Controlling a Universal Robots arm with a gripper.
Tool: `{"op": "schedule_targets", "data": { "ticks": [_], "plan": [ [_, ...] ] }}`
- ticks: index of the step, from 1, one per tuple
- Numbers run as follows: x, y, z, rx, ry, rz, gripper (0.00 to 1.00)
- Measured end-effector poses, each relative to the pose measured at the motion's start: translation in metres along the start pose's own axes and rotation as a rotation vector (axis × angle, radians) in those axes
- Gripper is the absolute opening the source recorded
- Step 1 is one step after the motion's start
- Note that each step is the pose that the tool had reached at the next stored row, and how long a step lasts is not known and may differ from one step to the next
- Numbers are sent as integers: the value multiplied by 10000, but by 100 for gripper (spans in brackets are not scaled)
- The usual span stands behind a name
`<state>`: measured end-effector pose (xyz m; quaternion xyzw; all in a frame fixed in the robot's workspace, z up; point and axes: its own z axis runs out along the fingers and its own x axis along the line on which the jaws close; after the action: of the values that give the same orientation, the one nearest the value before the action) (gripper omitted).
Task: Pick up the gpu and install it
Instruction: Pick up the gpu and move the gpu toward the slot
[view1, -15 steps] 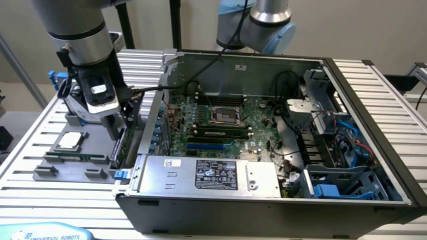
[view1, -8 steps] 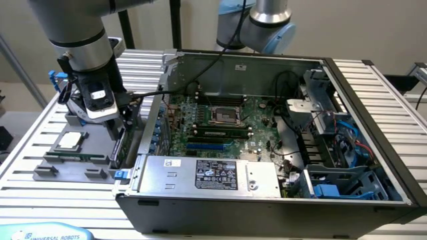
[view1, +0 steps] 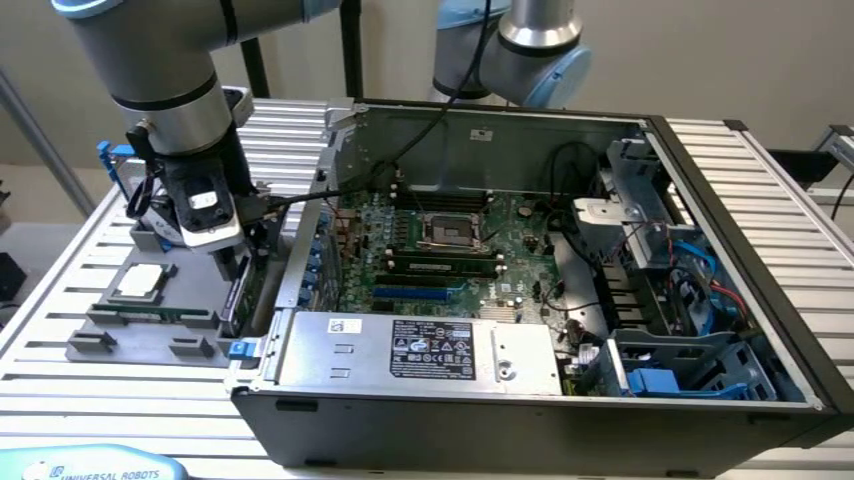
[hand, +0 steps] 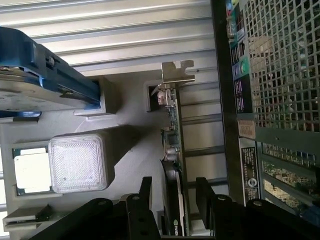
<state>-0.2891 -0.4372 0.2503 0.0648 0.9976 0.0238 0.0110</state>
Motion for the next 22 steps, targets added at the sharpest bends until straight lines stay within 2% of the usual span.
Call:
{"op": "schedule_targets", "data": {
  "ticks": [7,16,19,20,22],
  "plan": [
    [8,12,92,17,7,1,48],
    [9,10,124,21,37,3,48],
    [9,10,125,20,37,3,46],
    [9,10,125,20,37,3,39],
    [9,10,125,20,36,0,39]
  ]
}}
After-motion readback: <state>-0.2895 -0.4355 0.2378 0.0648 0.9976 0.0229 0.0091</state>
